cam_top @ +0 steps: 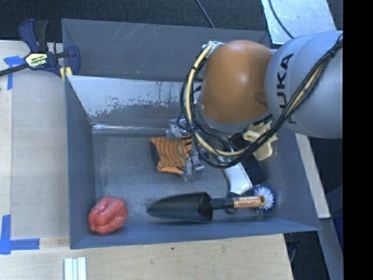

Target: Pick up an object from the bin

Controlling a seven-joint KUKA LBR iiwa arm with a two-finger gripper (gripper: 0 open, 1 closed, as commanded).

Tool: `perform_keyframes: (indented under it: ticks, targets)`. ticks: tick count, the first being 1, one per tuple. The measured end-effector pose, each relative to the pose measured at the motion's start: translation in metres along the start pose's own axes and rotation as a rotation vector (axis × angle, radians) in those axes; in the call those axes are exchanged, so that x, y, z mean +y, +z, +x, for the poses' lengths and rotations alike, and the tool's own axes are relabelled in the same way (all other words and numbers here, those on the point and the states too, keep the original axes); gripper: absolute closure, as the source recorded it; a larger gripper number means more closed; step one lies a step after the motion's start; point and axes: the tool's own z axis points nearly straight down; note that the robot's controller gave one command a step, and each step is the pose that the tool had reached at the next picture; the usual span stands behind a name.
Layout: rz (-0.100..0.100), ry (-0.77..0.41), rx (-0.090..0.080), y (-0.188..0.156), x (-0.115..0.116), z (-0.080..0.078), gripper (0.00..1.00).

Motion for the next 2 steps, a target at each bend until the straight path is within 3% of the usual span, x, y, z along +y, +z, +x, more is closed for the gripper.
perform_keyframes:
  ticks: [1, 2]
  targets:
    - [-0.002, 0.182, -0.001, -0.0021, -0.0010, -0.0117, 0.00]
    - [-0.001, 0.043, -0.002, 0.0008, -0.0090, -0.0129, 0.00]
